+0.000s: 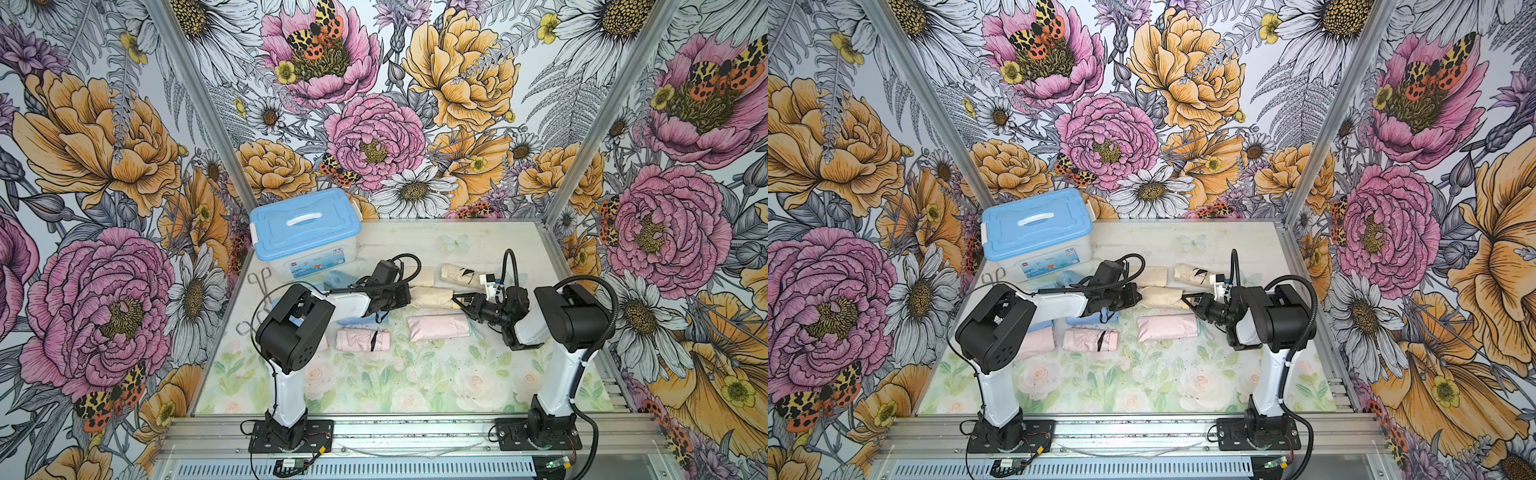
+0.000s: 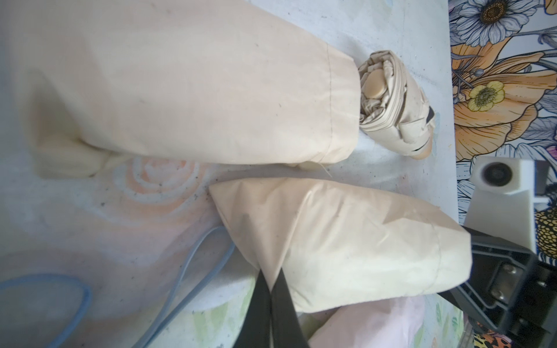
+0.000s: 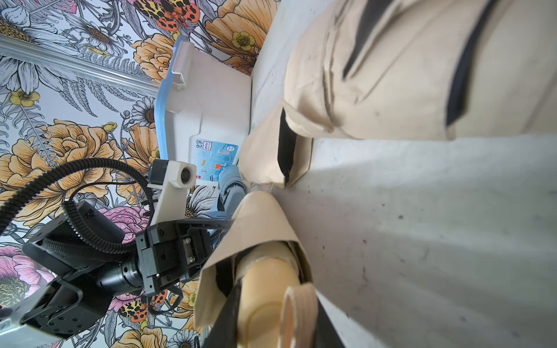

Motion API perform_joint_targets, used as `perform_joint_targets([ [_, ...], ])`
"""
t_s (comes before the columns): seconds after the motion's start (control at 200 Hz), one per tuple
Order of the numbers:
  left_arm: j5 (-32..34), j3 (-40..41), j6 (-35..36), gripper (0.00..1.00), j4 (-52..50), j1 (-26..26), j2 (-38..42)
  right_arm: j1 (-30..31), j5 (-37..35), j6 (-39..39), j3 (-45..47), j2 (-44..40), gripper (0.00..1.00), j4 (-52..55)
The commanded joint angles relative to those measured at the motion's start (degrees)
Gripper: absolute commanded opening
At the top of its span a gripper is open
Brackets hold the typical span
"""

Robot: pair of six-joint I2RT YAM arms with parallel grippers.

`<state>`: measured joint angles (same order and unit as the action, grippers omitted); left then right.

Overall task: Take umbrellas out of sleeves
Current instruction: Take out the umbrella from the umbrella sleeve.

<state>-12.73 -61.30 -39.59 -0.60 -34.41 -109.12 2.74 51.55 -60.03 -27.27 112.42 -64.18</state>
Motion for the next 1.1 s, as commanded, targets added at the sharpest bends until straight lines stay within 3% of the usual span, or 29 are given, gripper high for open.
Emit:
perform_joint_targets([
  [0.0, 0.8, 1.9, 1.5, 0.0, -2.2, 1.2, 1.4, -1.3, 0.2, 0.4, 1.0, -1.3, 0.01, -1.3],
  [0.495, 1.2, 4.3, 1.6, 0.0, -1.7, 2.8, 3.5, -4.3, 1.8, -1.9, 2.4, -1.4, 0.01, -4.8],
  [1.096, 1.0, 7.1, 2.5, 0.0, -1.3, 5.8, 7.5, -6.2, 2.9, -1.1, 2.3, -2.6, 0.01, -1.7],
])
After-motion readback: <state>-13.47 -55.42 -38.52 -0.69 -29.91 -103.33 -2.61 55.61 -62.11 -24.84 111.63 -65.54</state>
